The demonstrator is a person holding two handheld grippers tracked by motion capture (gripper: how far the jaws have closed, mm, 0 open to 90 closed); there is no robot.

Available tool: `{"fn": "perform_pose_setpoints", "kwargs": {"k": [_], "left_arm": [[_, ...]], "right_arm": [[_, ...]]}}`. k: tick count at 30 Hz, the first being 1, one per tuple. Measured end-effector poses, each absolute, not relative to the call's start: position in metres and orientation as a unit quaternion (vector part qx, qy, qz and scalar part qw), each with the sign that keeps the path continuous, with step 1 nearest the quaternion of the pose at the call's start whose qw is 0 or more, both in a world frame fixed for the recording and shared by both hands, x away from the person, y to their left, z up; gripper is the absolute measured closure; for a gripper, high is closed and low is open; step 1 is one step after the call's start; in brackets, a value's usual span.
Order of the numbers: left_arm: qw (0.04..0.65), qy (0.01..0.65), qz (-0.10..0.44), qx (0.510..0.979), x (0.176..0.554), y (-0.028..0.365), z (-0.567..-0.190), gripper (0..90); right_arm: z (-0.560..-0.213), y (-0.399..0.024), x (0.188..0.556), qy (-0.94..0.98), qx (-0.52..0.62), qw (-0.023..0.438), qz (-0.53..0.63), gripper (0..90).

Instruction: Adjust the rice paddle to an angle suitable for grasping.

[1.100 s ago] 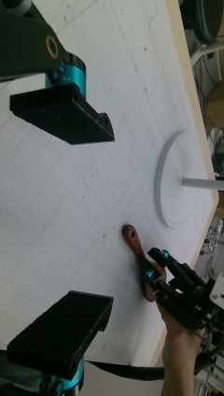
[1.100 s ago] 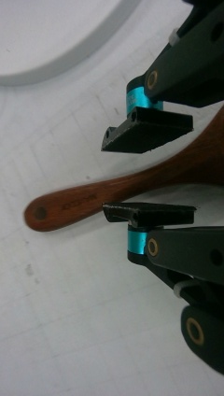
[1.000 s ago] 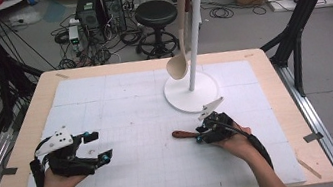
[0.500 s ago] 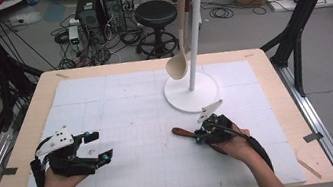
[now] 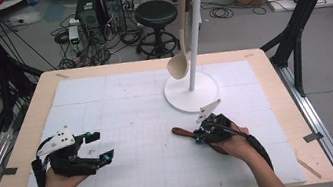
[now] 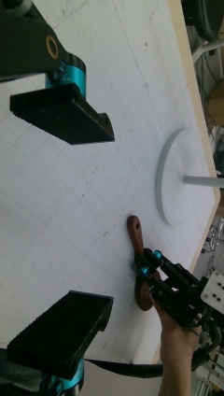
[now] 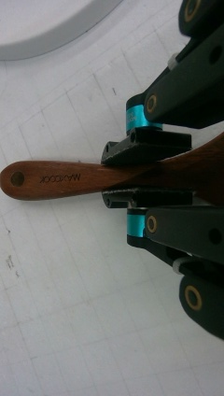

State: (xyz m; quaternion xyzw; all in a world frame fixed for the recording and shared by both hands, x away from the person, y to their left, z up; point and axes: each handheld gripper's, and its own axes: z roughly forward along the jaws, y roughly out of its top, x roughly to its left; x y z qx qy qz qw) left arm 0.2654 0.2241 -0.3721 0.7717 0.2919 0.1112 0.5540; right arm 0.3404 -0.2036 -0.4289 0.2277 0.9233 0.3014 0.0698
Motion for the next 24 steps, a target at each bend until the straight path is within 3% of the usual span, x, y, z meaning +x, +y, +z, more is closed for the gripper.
{"fn": "perform_pose_setpoints", "kwargs": {"k": [6, 11, 24], "left_arm": [[0.553, 0.291, 0.111, 0.772, 0.2657, 0.2245, -0.3722, 18.2], [0.554, 0.292, 0.111, 0.772, 0.2654, 0.2241, -0.3723, 18.2], [0.550, 0.290, 0.109, 0.776, 0.2656, 0.2207, -0.3736, 18.6]], "right_arm": [[-0.4268, -0.2021, 0.3398, 0.929, 0.205, 0.079, 0.298, 77.9], [-0.4278, -0.2029, 0.3417, 0.932, 0.202, 0.074, 0.292, 73.2], [-0.4254, -0.2061, 0.3369, 0.926, 0.175, 0.085, 0.325, 78.5]]}}
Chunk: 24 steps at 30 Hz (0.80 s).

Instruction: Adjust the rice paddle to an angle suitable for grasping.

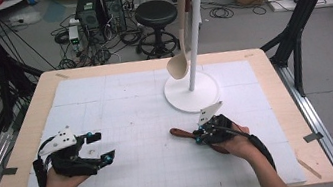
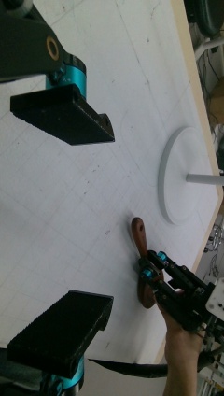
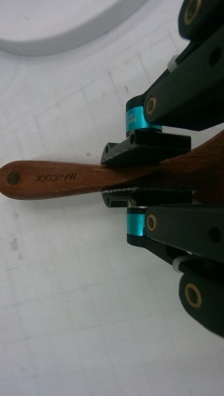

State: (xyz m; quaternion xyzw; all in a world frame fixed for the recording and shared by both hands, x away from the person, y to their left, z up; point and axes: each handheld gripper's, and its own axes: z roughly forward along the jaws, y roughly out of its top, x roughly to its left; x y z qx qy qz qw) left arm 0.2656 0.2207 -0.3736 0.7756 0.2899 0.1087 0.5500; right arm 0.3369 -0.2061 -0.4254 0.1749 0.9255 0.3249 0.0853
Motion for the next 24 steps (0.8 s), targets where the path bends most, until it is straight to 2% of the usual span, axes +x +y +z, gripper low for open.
{"fn": "perform_pose_setpoints", "kwargs": {"k": [11, 24], "left_arm": [[0.547, 0.286, 0.106, 0.780, 0.267, 0.213, -0.375, 20.1], [0.545, 0.272, 0.082, 0.789, 0.270, 0.195, -0.379, 26.1]], "right_arm": [[-0.410, -0.205, 0.321, 0.905, 0.159, 0.085, 0.384, 78.7], [-0.402, -0.189, 0.304, 0.891, 0.129, 0.080, 0.428, 78.7]]}}
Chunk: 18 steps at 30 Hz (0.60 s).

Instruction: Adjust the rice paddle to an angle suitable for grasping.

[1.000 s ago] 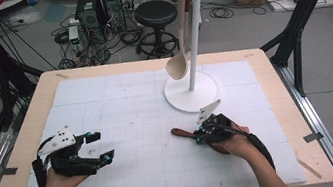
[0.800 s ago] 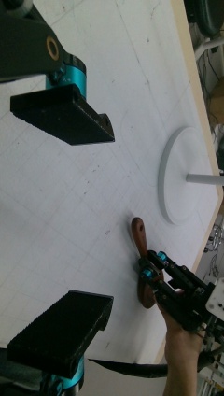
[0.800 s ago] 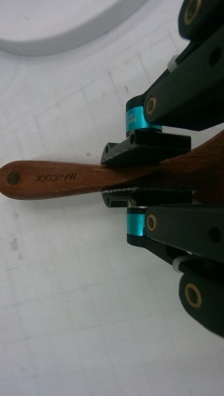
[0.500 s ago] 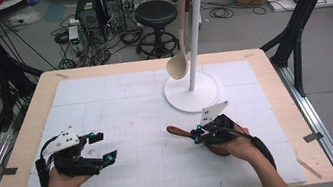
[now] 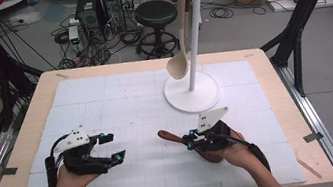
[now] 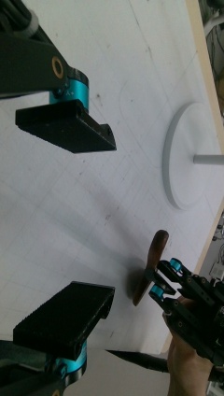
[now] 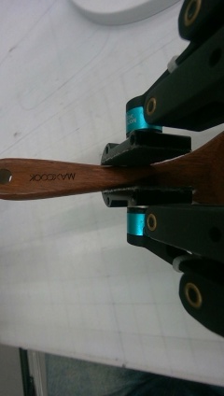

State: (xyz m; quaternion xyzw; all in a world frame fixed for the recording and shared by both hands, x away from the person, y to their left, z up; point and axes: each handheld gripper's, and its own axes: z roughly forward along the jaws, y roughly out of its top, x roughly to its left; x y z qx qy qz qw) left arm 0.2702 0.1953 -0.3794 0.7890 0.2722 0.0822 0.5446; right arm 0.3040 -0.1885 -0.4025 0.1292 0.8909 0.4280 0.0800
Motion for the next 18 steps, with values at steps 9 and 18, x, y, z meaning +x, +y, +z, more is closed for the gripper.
{"fn": "perform_pose_setpoints", "kwargs": {"k": [9, 18], "left_arm": [[0.538, 0.260, 0.061, 0.800, 0.272, 0.178, -0.383, 30.8], [0.535, 0.247, 0.040, 0.807, 0.275, 0.163, -0.386, 36.8]], "right_arm": [[-0.396, -0.167, 0.296, 0.884, 0.103, 0.072, 0.450, 78.8], [-0.394, -0.146, 0.293, 0.879, 0.084, 0.064, 0.465, 78.8]]}}
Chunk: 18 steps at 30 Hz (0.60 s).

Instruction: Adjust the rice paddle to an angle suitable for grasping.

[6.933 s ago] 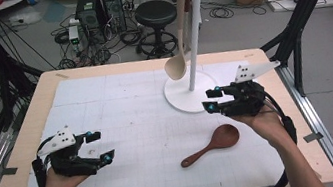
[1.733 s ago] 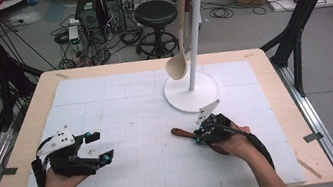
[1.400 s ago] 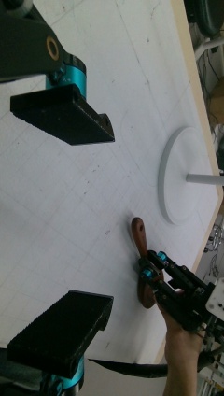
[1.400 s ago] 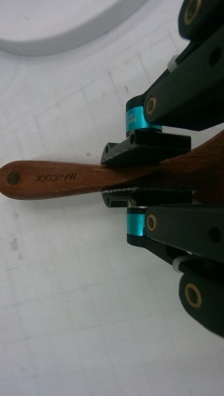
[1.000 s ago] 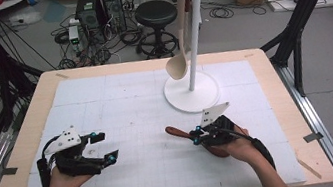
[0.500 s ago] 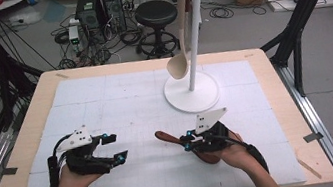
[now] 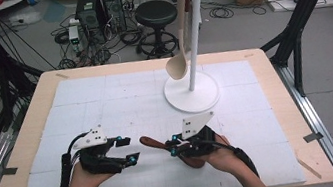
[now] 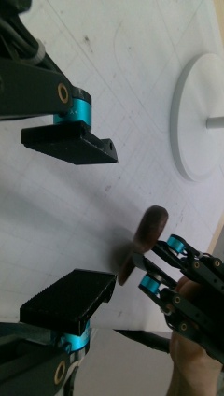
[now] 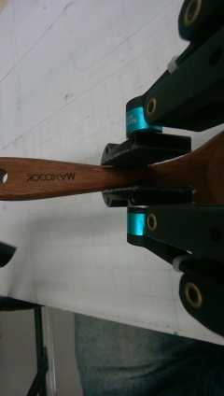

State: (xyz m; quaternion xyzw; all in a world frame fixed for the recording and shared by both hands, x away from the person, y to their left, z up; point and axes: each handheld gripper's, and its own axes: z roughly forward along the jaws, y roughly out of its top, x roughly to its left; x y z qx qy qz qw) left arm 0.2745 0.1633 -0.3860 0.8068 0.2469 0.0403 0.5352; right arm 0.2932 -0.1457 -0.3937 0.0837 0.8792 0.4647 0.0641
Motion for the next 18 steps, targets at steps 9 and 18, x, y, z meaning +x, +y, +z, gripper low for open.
{"fn": "perform_pose_setpoints", "kwargs": {"k": [9, 18], "left_arm": [[0.544, 0.245, 0.028, 0.802, 0.276, 0.152, -0.386, 46.5], [0.549, 0.253, 0.035, 0.796, 0.277, 0.148, -0.386, 57.1]], "right_arm": [[-0.391, -0.130, 0.293, 0.876, 0.076, 0.061, 0.473, 78.8], [-0.391, -0.128, 0.294, 0.874, 0.082, 0.060, 0.475, 78.6]]}}
